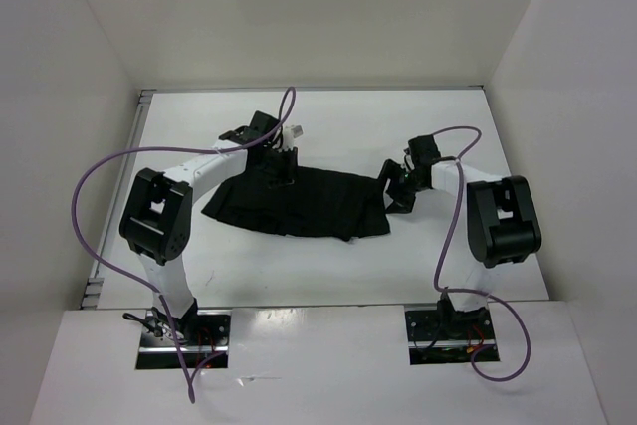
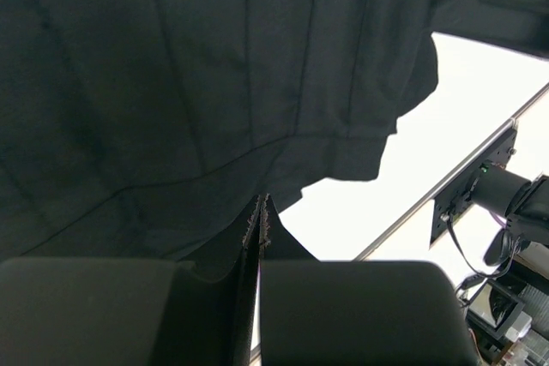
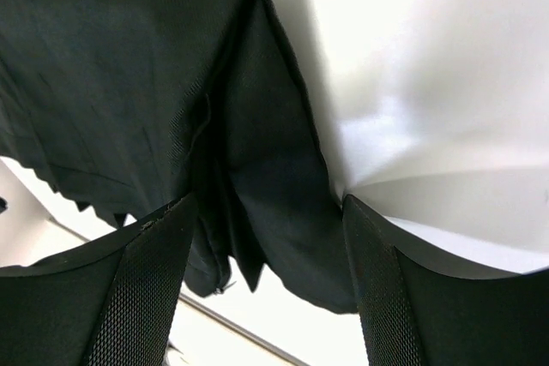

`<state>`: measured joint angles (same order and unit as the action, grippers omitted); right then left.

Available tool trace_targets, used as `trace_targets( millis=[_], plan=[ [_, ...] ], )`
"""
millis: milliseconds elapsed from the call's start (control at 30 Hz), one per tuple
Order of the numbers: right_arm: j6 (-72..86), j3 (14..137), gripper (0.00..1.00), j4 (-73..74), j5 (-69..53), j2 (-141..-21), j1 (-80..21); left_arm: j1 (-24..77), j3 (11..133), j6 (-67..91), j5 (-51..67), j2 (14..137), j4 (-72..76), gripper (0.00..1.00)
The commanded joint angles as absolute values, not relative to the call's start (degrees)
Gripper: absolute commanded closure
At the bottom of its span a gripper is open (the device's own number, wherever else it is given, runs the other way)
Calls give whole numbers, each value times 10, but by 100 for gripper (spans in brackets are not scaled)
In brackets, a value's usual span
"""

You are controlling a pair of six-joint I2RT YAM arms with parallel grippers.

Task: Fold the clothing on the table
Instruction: Fold the skirt

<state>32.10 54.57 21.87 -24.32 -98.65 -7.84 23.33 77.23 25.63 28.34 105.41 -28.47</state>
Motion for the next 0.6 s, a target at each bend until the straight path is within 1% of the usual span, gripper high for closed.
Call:
trace_targets(
  millis=[0,233,400,567],
  plan=[
    [347,512,26,231,-195,-938,-86,231,768,249,290,1036,-277,98],
    [417,437,26,193,-207,-876,-68,226,763,249,290,1036,-287,98],
    [430,411,26,141,-228,-876,-68,226,763,244,295,1036,-293,98],
    [435,387,26,64,-286,-926,-68,226,758,243,295,1036,-293,98]
  ],
)
